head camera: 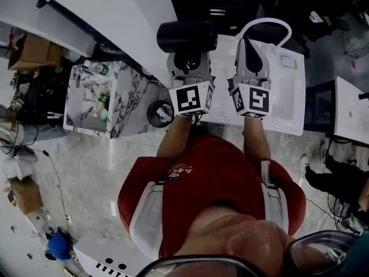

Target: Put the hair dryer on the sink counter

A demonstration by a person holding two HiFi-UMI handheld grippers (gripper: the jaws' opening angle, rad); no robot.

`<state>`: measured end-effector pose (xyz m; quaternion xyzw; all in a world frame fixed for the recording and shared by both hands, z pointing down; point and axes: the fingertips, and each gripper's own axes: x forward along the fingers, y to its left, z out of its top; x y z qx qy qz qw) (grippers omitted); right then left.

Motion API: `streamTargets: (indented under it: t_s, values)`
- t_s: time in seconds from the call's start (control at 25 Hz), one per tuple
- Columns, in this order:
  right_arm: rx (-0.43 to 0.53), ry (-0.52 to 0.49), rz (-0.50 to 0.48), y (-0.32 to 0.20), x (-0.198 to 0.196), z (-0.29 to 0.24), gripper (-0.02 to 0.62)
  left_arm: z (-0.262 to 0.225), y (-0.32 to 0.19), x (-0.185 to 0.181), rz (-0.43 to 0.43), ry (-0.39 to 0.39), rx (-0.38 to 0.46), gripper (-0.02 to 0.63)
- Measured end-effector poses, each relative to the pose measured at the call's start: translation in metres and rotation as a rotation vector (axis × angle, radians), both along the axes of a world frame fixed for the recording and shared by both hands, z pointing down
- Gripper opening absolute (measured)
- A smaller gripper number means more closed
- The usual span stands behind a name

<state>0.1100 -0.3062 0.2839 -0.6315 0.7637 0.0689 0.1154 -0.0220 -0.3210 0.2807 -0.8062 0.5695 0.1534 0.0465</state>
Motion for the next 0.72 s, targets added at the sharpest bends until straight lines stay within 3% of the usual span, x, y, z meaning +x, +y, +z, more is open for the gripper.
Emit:
streamTargets:
  t_s: [0.72]
  values:
    - [-0.014,0.018,0.070,-0.071,-0.042,-0.002,0.002,-0.005,-0.073,-0.033,0.095,0.033,-0.008,0.201]
